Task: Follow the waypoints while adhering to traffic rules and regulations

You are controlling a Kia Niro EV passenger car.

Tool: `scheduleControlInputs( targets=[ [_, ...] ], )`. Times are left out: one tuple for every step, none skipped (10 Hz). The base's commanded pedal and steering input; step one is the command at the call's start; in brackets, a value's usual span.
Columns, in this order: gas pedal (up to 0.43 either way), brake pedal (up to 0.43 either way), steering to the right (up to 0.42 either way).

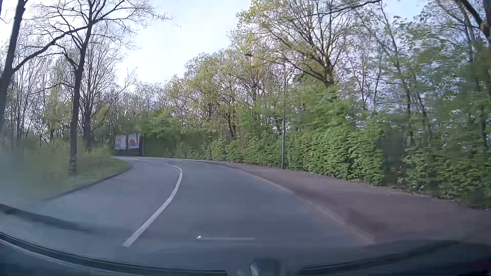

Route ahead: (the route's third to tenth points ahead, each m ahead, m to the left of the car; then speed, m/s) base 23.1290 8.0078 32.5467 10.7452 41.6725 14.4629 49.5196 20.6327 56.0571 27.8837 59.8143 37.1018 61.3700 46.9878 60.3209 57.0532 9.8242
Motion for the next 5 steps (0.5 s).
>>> scheduleControlInputs(
  targets=[
    [0.157, 0.0, -0.037],
    [0.157, 0.0, -0.042],
    [0.157, 0.0, -0.045],
    [0.15, 0.0, -0.047],
    [0.15, 0.0, -0.05]
  ],
)
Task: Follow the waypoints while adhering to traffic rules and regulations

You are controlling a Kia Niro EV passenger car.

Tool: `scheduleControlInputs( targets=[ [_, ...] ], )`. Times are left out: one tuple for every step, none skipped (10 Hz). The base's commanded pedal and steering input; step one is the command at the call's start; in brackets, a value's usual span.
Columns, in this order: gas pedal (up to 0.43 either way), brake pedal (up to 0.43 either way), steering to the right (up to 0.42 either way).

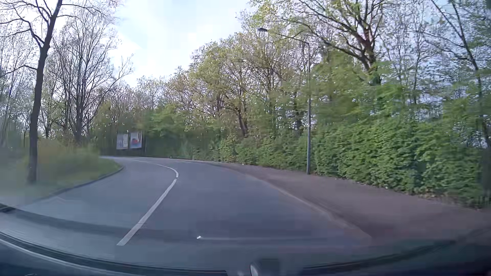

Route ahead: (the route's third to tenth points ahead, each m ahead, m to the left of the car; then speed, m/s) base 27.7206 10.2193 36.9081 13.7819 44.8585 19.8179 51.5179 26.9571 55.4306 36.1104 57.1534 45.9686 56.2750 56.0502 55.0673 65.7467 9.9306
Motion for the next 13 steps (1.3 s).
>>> scheduleControlInputs(
  targets=[
    [0.138, 0.0, -0.053],
    [0.138, 0.0, -0.055],
    [0.138, 0.0, -0.057],
    [0.138, 0.0, -0.061],
    [0.138, 0.0, -0.065],
    [0.138, 0.0, -0.069],
    [0.138, 0.0, -0.069],
    [0.13, 0.0, -0.069],
    [0.118, 0.0, -0.069],
    [0.118, 0.0, -0.069],
    [0.118, 0.0, -0.068],
    [0.087, 0.0, -0.068],
    [0.087, 0.0, -0.068]
  ],
)
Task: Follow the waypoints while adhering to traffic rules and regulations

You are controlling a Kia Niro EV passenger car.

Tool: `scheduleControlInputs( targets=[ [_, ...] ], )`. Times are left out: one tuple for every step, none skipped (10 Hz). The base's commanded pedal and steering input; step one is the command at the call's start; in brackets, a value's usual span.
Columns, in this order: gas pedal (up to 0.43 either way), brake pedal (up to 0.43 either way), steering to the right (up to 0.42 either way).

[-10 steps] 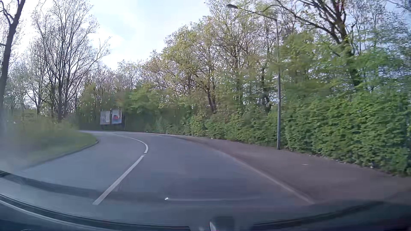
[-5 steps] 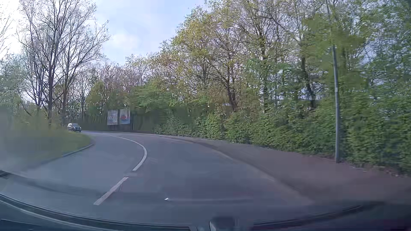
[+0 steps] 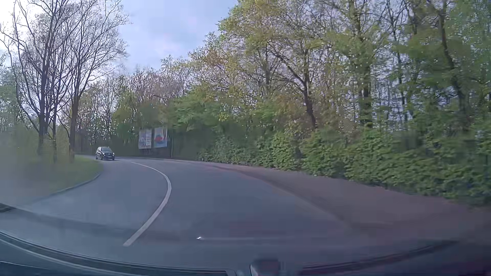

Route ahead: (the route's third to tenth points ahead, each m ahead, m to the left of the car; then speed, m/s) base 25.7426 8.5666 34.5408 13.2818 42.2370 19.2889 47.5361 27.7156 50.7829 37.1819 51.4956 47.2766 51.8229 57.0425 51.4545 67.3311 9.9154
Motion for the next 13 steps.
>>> scheduleControlInputs(
  targets=[
    [0.087, 0.0, -0.067],
    [0.087, 0.0, -0.065],
    [0.087, 0.0, -0.065],
    [0.087, 0.0, -0.065],
    [0.087, 0.0, -0.065],
    [0.087, 0.0, -0.066],
    [0.087, 0.0, -0.067],
    [0.087, 0.0, -0.07],
    [0.087, 0.0, -0.074],
    [0.087, 0.0, -0.078],
    [0.087, 0.0, -0.082],
    [0.087, 0.0, -0.085],
    [0.087, 0.0, -0.087]
  ],
)
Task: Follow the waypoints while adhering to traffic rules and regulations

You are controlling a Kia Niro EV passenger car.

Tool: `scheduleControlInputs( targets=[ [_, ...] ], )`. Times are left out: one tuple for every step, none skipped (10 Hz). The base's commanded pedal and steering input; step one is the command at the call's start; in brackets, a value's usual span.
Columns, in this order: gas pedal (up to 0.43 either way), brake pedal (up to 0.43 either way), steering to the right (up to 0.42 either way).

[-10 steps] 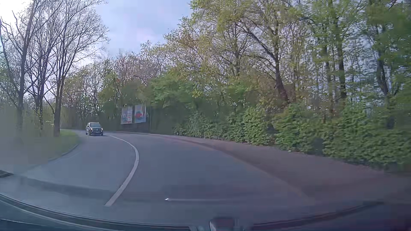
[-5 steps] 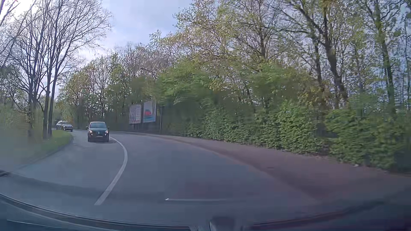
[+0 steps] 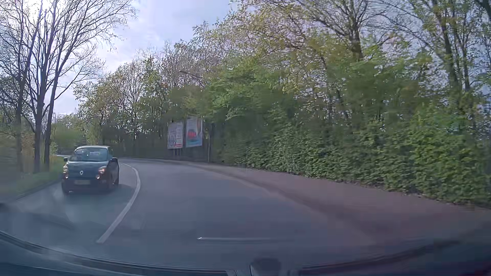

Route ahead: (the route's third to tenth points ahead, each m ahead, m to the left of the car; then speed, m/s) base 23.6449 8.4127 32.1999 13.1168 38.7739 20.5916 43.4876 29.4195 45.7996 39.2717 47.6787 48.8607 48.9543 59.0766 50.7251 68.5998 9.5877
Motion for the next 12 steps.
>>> scheduleControlInputs(
  targets=[
    [0.087, 0.0, -0.092],
    [0.087, 0.0, -0.099],
    [0.087, 0.0, -0.102],
    [0.087, 0.0, -0.104],
    [0.087, 0.0, -0.106],
    [0.087, 0.0, -0.111],
    [0.087, 0.0, -0.113],
    [0.087, 0.0, -0.115],
    [0.087, 0.0, -0.117],
    [0.098, 0.0, -0.118],
    [0.098, 0.0, -0.118],
    [0.098, 0.0, -0.117]
  ],
)
